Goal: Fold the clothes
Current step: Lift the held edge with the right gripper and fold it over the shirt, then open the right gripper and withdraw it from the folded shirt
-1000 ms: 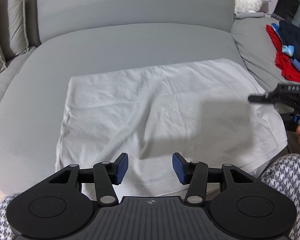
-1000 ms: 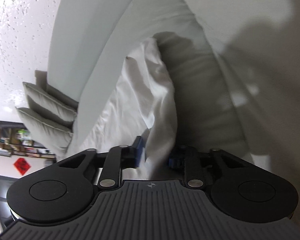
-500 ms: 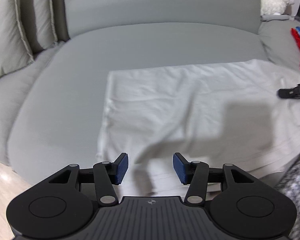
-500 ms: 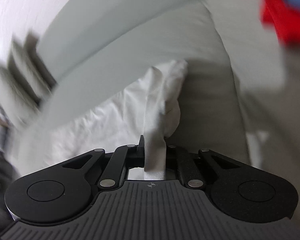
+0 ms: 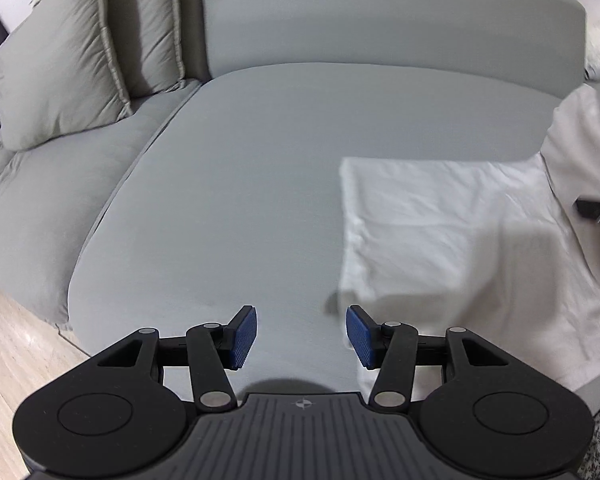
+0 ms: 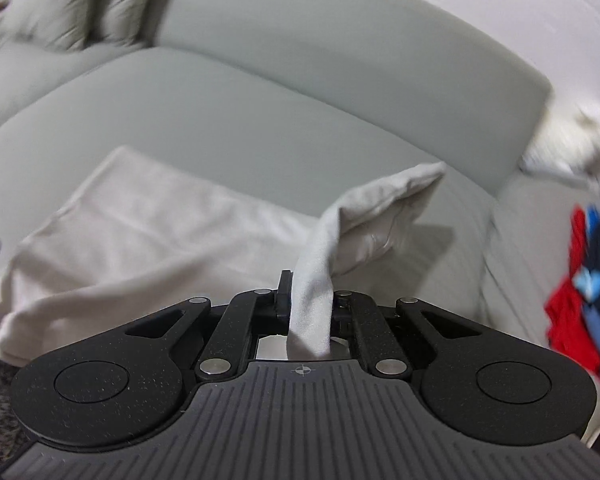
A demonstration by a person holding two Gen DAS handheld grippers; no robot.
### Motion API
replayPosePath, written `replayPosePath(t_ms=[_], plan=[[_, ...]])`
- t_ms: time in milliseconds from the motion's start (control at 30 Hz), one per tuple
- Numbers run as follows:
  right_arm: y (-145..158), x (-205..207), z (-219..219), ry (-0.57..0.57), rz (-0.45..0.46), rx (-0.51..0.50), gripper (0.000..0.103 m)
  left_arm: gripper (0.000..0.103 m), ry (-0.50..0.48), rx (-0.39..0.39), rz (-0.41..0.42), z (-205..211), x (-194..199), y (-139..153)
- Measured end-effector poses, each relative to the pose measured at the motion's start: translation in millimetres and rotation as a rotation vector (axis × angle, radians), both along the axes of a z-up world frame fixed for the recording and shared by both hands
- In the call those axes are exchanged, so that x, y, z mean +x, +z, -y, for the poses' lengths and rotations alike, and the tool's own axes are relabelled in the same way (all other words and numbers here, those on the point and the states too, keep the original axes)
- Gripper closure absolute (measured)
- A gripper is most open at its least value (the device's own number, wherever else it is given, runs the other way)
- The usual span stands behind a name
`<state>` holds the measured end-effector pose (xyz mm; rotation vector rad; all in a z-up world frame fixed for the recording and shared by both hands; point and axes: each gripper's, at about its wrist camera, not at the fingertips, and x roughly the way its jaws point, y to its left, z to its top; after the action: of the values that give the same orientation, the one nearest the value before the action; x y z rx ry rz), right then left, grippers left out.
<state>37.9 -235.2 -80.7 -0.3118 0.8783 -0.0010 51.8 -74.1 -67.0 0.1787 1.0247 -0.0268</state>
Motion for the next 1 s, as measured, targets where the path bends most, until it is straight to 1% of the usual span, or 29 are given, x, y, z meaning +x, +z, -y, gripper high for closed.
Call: replayPosePath(t_ms=[67, 100, 167, 267, 333, 433, 533, 633, 700, 733, 767, 800, 833, 867, 933, 967, 1000], plan=[[-10.0, 6.8, -36.4, 0.045, -0.040, -0.016, 0.095, 0.054, 0.021, -0.028, -0.005, -11.6, 1.6, -1.6], [-13.1, 8.4, -40.1, 0.051, -0.049, -0.018, 0.095, 0.054, 0.035, -0.047, -0.011, -19.7, 2.1, -3.1], [-30.6, 13.8, -66.4, 0.088, -0.126, -0.029, 0.095, 0.054, 0.046, -0.072, -0.021, -29.8, 3.1, -5.4], [-48.8, 17.0, -87.5, 0.088, -0.201, -0.060, 0.095, 0.054, 0.057, -0.109, -0.028, -42.5, 3.5, -8.1], [-51.8, 19.3, -94.6, 0.078, -0.207, -0.083, 0.095, 0.054, 0.059, -0.134, -0.030, -49.3, 4.4, -9.9], [-33.5, 22.2, -99.7, 0.049, -0.179, -0.059, 0.095, 0.054, 0.070, -0.162, -0.031, -55.4, 6.0, -11.1], [-9.5, 22.1, -106.4, 0.049, -0.149, -0.012, 0.095, 0.054, 0.086, -0.189, -0.032, -62.2, 10.0, -12.7], [-5.0, 21.5, -124.0, 0.080, -0.166, -0.034, 0.095, 0.054, 0.096, -0.199, -0.035, -65.2, 11.8, -13.7], [-12.5, 22.7, -133.6, 0.091, -0.191, -0.070, 0.095, 0.054, 0.100, -0.202, -0.036, -66.7, 10.7, -13.6], [-18.6, 22.5, -137.9, 0.092, -0.215, -0.082, 0.093, 0.054, 0.102, -0.204, -0.036, -67.3, 9.5, -13.4], [-22.4, 23.2, -139.0, 0.094, -0.237, -0.081, 0.083, 0.054, 0.102, -0.205, -0.035, -67.7, 7.8, -13.1], [-25.6, 22.7, -140.2, 0.106, -0.260, -0.075, 0.078, 0.053, 0.103, -0.206, -0.033, -68.4, 6.5, -13.0], [-28.8, 21.9, -141.4, 0.120, -0.284, -0.068, 0.067, 0.053, 0.104, -0.206, -0.032, -69.5, 5.8, -13.3], [-27.8, 14.9, -142.7, 0.147, -0.292, -0.051, 0.060, 0.053, 0.106, -0.207, -0.032, -70.2, 5.1, -13.7], [-19.2, 1.8, -142.1, 0.186, -0.274, -0.003, 0.059, 0.054, 0.107, -0.209, -0.032, -69.9, 4.2, -13.7], [-7.2, -11.8, -134.6, 0.226, -0.263, 0.100, 0.059, 0.054, 0.103, -0.210, -0.030, -68.0, 4.0, -13.4], [-3.8, -16.1, -131.7, 0.237, -0.261, 0.136, 0.061, 0.054, 0.094, -0.208, -0.029, -65.4, 3.9, -13.0]])
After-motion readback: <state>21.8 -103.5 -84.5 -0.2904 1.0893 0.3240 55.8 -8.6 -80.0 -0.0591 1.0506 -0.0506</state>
